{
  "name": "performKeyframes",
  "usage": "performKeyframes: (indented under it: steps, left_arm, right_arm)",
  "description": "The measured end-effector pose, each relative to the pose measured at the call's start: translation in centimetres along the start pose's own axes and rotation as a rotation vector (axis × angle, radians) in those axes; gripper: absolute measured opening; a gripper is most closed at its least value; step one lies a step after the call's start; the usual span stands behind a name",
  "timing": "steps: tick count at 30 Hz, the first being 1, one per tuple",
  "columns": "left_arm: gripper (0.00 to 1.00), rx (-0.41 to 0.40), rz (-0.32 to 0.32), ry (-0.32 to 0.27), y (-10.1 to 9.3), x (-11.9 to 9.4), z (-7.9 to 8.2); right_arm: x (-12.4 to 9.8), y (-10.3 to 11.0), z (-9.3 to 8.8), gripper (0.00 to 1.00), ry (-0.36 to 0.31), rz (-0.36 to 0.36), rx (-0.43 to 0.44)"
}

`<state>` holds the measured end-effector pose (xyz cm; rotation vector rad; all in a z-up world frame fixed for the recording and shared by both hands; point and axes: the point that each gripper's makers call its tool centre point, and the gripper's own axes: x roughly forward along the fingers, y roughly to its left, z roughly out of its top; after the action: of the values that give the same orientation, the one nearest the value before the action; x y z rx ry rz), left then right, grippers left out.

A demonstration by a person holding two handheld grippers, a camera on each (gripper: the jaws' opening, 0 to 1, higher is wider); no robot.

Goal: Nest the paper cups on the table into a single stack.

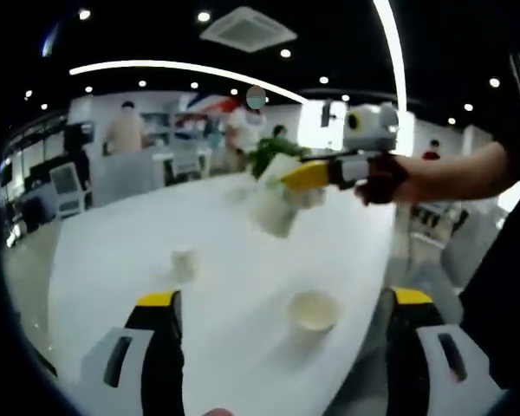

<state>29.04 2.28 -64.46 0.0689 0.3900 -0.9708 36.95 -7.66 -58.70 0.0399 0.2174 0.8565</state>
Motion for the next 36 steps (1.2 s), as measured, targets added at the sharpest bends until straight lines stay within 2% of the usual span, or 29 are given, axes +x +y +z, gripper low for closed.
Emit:
performKeyframes:
  steps: [6,7,9,13,17,20,25,28,32,33,36]
  left_arm:
    - [0.93,-0.039,-0.047,-0.034,-1.7,0.4,1.0]
    - [0.92,-0.049,-0.057,-0.034,-2.0,0.5,1.1]
    - [0.91,-0.085,-0.097,-0.035,-2.9,0.6,1.2]
    - [0.88,-0.081,-0.109,-0.03,-3.6,0.7,1.3]
    - [0.84,-0.08,-0.159,-0.047,-5.0,0.8,2.0]
    - [0.8,-0.055,-0.169,-0.064,-5.6,0.9,2.6]
    - [0.75,-0.075,-0.172,-0.091,-5.5,0.7,3.6]
    - [0.72,-0.138,-0.18,-0.153,-5.3,0.4,4.8]
    - [0.6,-0.138,-0.197,-0.181,-5.3,0.0,5.3]
    - [0.59,-0.134,-0.195,-0.191,-5.3,0.0,5.4]
    - [0.53,-0.151,-0.212,-0.215,-5.5,-0.2,5.7]
  right_arm:
    - [-0.7,1.7,0.1,0.37,-0.072,0.029,0.104]
    - [-0.7,2.2,-0.2,0.37,-0.076,0.045,0.141]
    - [-0.8,2.7,-0.3,0.37,-0.102,0.055,0.15]
    - [-0.8,4.1,-0.4,0.37,-0.12,0.086,0.184]
    - [-0.7,5.4,-0.1,0.37,-0.144,0.117,0.22]
    - [-0.6,5.7,0.4,0.37,-0.195,0.134,0.308]
    - [-1.0,5.5,0.1,0.37,-0.231,0.135,0.384]
    - [-1.4,5.5,-0.1,0.37,-0.252,0.14,0.427]
    - [-1.8,5.6,-0.7,0.37,-0.256,0.145,0.464]
    - [-2.0,5.7,-0.8,0.37,-0.262,0.158,0.498]
    - [-2.5,5.8,-1.1,0.37,-0.274,0.177,0.528]
